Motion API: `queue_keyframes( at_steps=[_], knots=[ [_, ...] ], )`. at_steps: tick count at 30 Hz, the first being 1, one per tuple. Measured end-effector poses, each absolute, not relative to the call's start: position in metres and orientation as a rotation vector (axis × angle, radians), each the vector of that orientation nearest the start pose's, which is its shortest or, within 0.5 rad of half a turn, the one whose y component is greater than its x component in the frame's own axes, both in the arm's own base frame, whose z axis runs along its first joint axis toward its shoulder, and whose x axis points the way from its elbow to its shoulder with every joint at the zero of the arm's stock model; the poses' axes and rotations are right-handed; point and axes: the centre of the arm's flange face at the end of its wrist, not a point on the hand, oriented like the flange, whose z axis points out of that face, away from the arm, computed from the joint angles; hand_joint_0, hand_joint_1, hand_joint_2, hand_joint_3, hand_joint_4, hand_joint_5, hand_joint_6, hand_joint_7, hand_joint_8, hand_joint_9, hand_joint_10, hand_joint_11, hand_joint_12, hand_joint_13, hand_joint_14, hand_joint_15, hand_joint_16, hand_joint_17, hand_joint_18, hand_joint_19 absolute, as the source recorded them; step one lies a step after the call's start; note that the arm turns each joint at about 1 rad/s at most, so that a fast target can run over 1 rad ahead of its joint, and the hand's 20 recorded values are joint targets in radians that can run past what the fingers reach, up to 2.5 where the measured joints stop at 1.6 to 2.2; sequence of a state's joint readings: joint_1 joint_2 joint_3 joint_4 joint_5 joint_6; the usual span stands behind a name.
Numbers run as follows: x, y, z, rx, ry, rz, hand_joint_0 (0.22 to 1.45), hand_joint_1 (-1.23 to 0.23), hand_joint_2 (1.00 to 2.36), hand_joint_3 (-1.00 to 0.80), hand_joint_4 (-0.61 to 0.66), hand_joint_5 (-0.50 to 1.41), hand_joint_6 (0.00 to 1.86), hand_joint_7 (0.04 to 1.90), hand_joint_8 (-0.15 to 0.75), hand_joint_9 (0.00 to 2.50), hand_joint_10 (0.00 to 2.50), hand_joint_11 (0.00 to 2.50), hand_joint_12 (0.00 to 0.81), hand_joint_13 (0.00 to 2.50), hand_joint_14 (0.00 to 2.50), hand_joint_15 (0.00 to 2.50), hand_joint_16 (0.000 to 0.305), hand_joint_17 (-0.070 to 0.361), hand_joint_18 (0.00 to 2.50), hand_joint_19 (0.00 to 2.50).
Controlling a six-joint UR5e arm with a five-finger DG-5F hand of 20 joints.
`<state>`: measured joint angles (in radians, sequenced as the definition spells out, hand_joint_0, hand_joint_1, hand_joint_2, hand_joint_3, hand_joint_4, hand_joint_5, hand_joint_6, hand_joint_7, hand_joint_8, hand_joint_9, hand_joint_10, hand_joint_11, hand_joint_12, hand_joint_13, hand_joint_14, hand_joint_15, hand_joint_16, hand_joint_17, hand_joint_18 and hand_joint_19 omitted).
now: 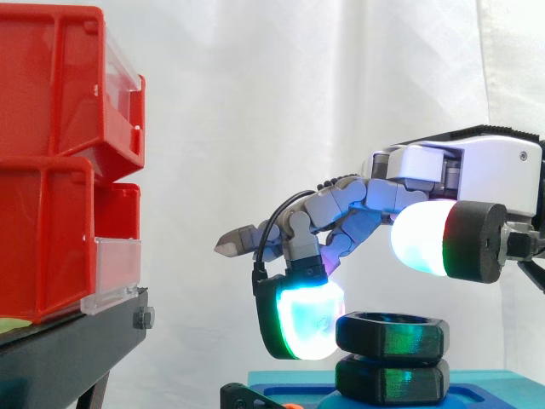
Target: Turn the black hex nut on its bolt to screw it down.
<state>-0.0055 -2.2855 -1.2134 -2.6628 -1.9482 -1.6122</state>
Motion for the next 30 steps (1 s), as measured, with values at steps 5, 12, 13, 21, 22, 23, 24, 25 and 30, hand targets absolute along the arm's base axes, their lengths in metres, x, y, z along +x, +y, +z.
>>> queue_keyframes(
  at_steps=[5, 12, 13, 21, 22, 23, 24, 25, 30],
  knots=[
    [0.747, -0.111, 0.259, -0.343, 1.421, 0.24, 0.49, -0.04, 1.0, -0.5, 0.16, -0.04, 0.67, 1.25, 0.321, 0.87, 0.0, 0.18, 0.37, 0.39, 0.0, 0.0, 0.054, 0.121, 0.43, 0.27],
    [0.75, -0.113, 0.267, -0.354, 1.394, 0.242, 0.49, -0.04, 1.0, -0.5, 0.18, -0.04, 0.63, 1.29, 0.322, 0.86, 0.0, 0.17, 0.371, 0.39, 0.0, 0.0, 0.054, 0.121, 0.43, 0.27],
    [0.752, -0.112, 0.271, -0.357, 1.383, 0.242, 0.49, -0.04, 1.0, -0.5, 0.18, -0.04, 0.62, 1.3, 0.322, 0.86, 0.01, 0.18, 0.372, 0.39, 0.0, 0.0, 0.054, 0.121, 0.43, 0.27],
    [0.766, -0.101, 0.305, -0.381, 1.329, 0.251, 0.45, -0.08, 1.0, -0.5, 0.21, -0.04, 0.54, 1.38, 0.333, 0.82, 0.0, 0.18, 0.393, 0.37, 0.0, 0.0, 0.059, 0.132, 0.42, 0.25],
    [0.766, -0.099, 0.306, -0.383, 1.327, 0.252, 0.44, -0.08, 1.0, -0.5, 0.22, -0.04, 0.53, 1.38, 0.333, 0.81, 0.0, 0.18, 0.397, 0.36, 0.0, 0.0, 0.059, 0.133, 0.43, 0.25],
    [0.767, -0.096, 0.306, -0.385, 1.327, 0.254, 0.44, -0.08, 1.0, -0.5, 0.22, -0.04, 0.53, 1.39, 0.335, 0.81, 0.01, 0.18, 0.397, 0.36, 0.0, 0.0, 0.059, 0.133, 0.43, 0.25],
    [0.767, -0.094, 0.307, -0.387, 1.327, 0.256, 0.44, -0.08, 1.0, -0.5, 0.22, -0.04, 0.53, 1.39, 0.335, 0.8, 0.0, 0.17, 0.398, 0.36, 0.0, 0.0, 0.06, 0.134, 0.42, 0.25],
    [0.767, -0.092, 0.307, -0.389, 1.327, 0.258, 0.44, -0.08, 1.0, -0.5, 0.23, -0.04, 0.53, 1.39, 0.333, 0.8, 0.0, 0.18, 0.398, 0.36, 0.0, 0.0, 0.06, 0.134, 0.42, 0.25],
    [0.767, -0.083, 0.303, -0.39, 1.351, 0.269, 0.45, -0.09, 1.0, -0.5, 0.23, -0.04, 0.52, 1.38, 0.33, 0.8, 0.0, 0.17, 0.393, 0.36, 0.0, 0.0, 0.059, 0.132, 0.42, 0.25]
  ],
)
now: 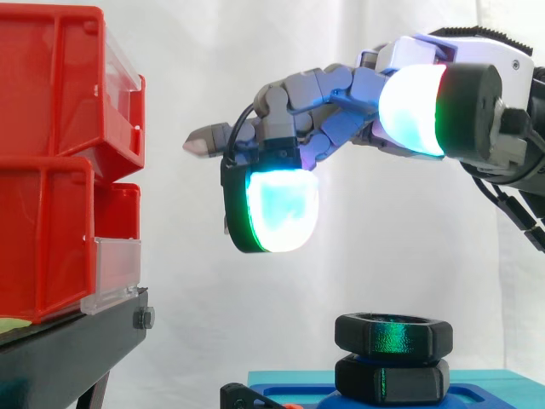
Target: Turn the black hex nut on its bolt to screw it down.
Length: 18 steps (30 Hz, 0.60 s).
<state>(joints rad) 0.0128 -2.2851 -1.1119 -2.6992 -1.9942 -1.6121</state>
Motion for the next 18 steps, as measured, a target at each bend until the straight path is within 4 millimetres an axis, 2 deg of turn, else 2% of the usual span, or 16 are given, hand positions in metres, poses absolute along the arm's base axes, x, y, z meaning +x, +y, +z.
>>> queue_keyframes(
  at_steps=[4, 11, 18],
  knots=[
    [0.763, -0.077, 0.295, -0.384, 1.406, 0.281, 0.46, -0.1, 1.0, -0.5, 0.23, -0.04, 0.52, 1.38, 0.328, 0.8, 0.0, 0.18, 0.389, 0.36, 0.0, 0.0, 0.058, 0.13, 0.42, 0.26],
    [0.752, -0.069, 0.265, -0.362, 1.465, 0.286, 0.46, -0.1, 1.0, -0.5, 0.22, -0.04, 0.51, 1.4, 0.327, 0.8, 0.0, 0.18, 0.387, 0.36, 0.0, 0.0, 0.057, 0.128, 0.42, 0.25],
    [0.753, -0.065, 0.259, -0.347, 1.44, 0.289, 0.46, -0.1, 1.0, -0.5, 0.23, -0.04, 0.51, 1.4, 0.327, 0.8, 0.0, 0.18, 0.387, 0.36, 0.0, 0.0, 0.057, 0.128, 0.42, 0.26]
  ],
)
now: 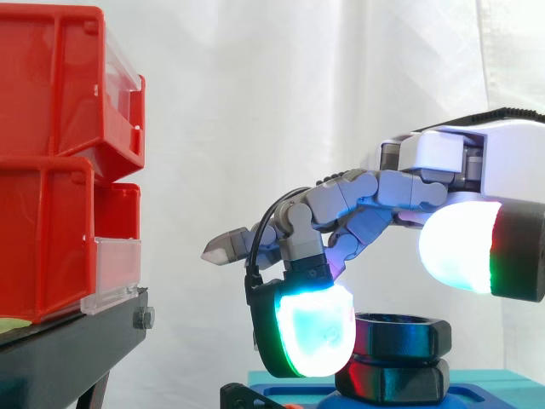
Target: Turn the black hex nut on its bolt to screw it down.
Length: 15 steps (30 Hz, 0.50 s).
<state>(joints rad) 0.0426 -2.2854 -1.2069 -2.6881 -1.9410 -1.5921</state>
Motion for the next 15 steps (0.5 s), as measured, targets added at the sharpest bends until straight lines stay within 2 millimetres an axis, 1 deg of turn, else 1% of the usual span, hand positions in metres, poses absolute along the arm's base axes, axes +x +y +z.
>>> queue_keyframes(
  at_steps=[8, 10, 15],
  knots=[
    [0.7531, -0.0651, 0.2588, -0.346, 1.437, 0.29, 0.46, -0.1, 1.0, -0.5, 0.22, -0.04, 0.54, 1.38, 0.329, 0.81, 0.01, 0.19, 0.387, 0.37, 0.0, 0.0, 0.057, 0.128, 0.43, 0.26],
    [0.7531, -0.0652, 0.2588, -0.346, 1.437, 0.289, 0.46, -0.1, 1.0, -0.5, 0.23, -0.04, 0.56, 1.35, 0.33, 0.81, 0.0, 0.18, 0.386, 0.37, 0.0, 0.0, 0.057, 0.128, 0.43, 0.26],
    [0.7522, -0.0699, 0.2578, -0.344, 1.437, 0.285, 0.46, -0.1, 1.0, -0.5, 0.22, -0.04, 0.56, 1.35, 0.329, 0.81, 0.0, 0.18, 0.387, 0.37, 0.0, 0.0, 0.057, 0.128, 0.43, 0.26]
  ],
)
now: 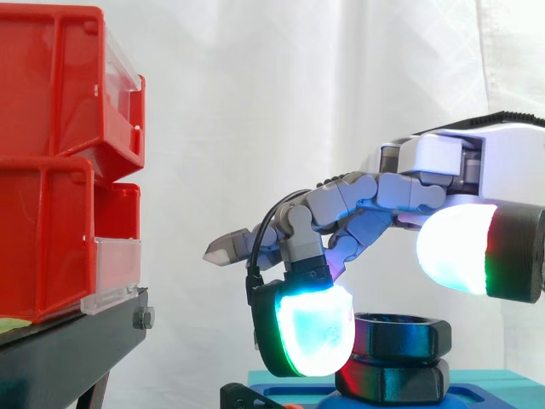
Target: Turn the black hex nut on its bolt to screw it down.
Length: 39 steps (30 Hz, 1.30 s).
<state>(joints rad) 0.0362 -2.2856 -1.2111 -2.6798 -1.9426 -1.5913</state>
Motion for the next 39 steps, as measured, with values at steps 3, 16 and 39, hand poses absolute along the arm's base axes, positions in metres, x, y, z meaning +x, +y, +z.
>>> queue_keyframes(
  at_steps=[3, 16, 39],
  knots=[
    [0.752, -0.072, 0.258, -0.342, 1.437, 0.282, 0.46, -0.1, 1.0, -0.5, 0.22, -0.04, 0.57, 1.33, 0.331, 0.81, 0.01, 0.18, 0.386, 0.37, 0.0, 0.0, 0.057, 0.128, 0.43, 0.25],
    [0.75, -0.09, 0.258, -0.329, 1.439, 0.266, 0.47, -0.06, 1.0, -0.5, 0.21, -0.05, 0.59, 1.32, 0.327, 0.81, 0.0, 0.18, 0.383, 0.37, 0.0, 0.0, 0.056, 0.126, 0.42, 0.27],
    [0.746, -0.126, 0.27, -0.36, 1.406, 0.288, 0.47, -0.03, 1.0, -0.5, 0.22, -0.05, 0.57, 1.33, 0.33, 0.81, 0.0, 0.18, 0.385, 0.36, 0.0, 0.0, 0.056, 0.127, 0.42, 0.27]
  ],
)
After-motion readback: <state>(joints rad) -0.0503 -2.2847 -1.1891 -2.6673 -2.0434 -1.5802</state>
